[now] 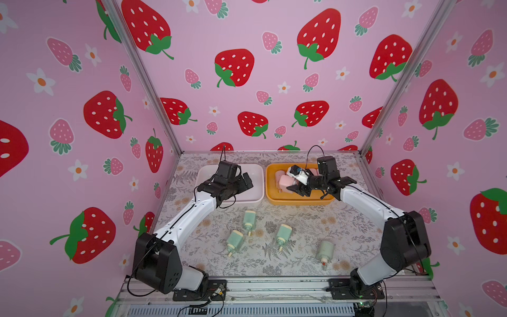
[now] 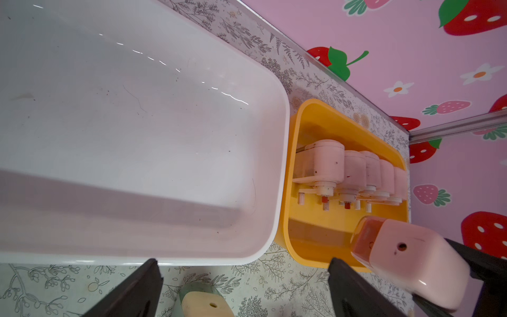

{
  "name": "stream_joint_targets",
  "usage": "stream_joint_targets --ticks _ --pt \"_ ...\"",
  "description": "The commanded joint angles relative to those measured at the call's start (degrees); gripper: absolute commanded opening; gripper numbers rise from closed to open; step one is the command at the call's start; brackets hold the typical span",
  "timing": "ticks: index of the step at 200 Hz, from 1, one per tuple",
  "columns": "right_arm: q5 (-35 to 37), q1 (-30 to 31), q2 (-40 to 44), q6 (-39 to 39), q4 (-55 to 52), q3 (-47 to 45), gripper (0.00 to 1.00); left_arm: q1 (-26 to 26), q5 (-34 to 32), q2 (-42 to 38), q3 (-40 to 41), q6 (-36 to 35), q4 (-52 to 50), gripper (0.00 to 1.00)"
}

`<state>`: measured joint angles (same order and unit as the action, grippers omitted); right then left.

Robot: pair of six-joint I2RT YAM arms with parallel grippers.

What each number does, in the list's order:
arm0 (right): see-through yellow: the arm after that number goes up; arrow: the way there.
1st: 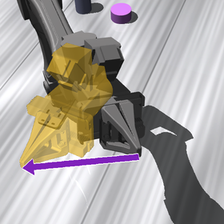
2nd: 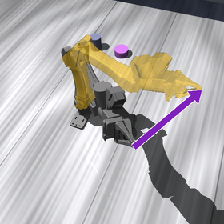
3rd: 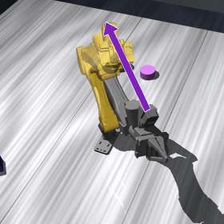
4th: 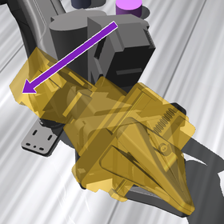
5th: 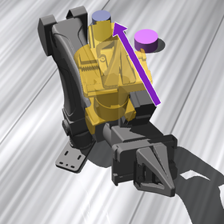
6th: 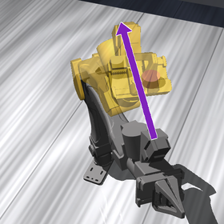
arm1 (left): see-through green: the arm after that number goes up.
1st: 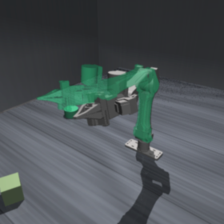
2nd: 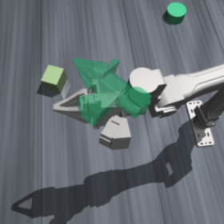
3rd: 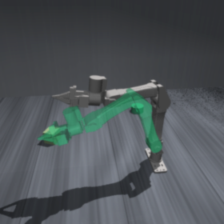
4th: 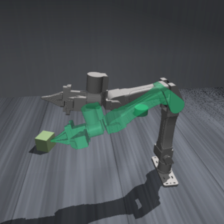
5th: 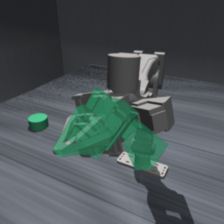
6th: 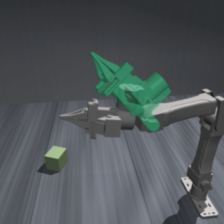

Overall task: Place the pencil sharpeners by color into the storage box
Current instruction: Place the pencil sharpener in the storage box.

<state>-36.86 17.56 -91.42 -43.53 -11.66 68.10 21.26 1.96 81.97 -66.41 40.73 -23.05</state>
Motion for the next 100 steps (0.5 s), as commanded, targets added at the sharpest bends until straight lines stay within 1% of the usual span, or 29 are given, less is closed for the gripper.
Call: stream_joint_targets --ticks 1,22,46,64,82,85,100 --pt "-8.9 -3.1 -0.8 -6.4 -7.6 2.0 0.0 0.2 2.0 1.1 0.3 -1.4 4.1 0.99" --pt "-8.5 -4.6 -1.6 -9.6 -10.0 1.9 0.0 0.7 2.0 4.4 -1.8 -3.2 2.4 0.99" --pt "-7.9 -5.4 -4.0 -9.8 -10.0 2.9 0.0 0.8 2.2 8.2 -4.0 -3.3 1.7 1.0" --pt "-6.6 -5.5 -5.7 -10.7 -9.8 3.5 0.0 0.8 5.2 10.0 -4.3 -3.7 4.3 1.0" --pt "-5.7 -5.9 -6.8 -11.0 -8.2 3.5 0.0 1.1 5.5 11.9 -5.7 -4.9 4.8 1.0" --pt "-5.7 -6.0 -7.0 -11.2 -8.1 3.5 0.0 1.1 7.0 12.2 -5.9 -5.1 4.7 1.0" --pt "-5.7 -6.3 -8.5 -11.8 -7.8 4.2 0.0 1.3 7.6 14.0 -7.3 -6.1 4.5 1.0"
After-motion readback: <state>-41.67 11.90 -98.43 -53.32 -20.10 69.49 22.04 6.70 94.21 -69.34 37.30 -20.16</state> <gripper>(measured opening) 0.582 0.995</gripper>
